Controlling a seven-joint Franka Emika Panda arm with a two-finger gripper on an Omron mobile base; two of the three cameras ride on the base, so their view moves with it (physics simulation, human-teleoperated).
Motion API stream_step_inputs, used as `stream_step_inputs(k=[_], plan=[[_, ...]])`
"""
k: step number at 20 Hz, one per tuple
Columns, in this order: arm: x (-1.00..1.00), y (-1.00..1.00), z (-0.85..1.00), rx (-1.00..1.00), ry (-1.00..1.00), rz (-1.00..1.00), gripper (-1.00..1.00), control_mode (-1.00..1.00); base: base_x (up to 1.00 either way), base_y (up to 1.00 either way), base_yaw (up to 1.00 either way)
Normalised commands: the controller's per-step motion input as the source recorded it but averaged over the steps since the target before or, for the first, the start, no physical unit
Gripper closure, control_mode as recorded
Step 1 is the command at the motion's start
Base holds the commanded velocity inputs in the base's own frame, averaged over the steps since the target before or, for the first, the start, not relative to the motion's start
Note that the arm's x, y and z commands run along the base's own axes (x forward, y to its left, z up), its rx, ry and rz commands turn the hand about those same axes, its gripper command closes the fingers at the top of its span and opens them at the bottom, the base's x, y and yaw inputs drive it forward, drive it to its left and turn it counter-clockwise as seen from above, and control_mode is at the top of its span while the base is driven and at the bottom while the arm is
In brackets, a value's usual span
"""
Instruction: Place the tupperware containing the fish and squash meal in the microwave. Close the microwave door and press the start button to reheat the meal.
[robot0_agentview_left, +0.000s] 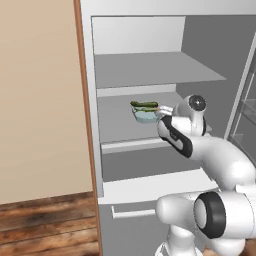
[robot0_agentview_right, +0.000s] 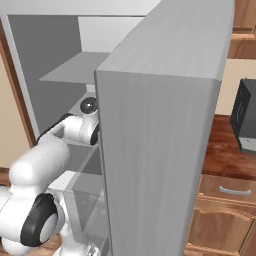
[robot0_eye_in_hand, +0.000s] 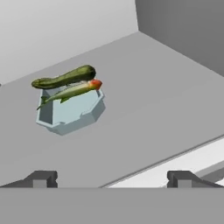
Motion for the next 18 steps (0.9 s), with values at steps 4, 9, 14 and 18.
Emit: stream_step_inputs(k=[4,9,14,18], plan=[[0.35,0.15,-0.33,0.0,0.0,0.0,-1.0,-1.0,0.0,0.0,0.0],[0.4,0.07,-0.21,0.0,0.0,0.0,-1.0,-1.0,0.0,0.0,0.0],[0.42,0.04,-0.12,0.0,0.0,0.0,-1.0,-1.0,0.0,0.0,0.0],[0.41,0.01,-0.02,0.0,0.02,0.0,-1.0,-1.0,0.0,0.0,0.0]])
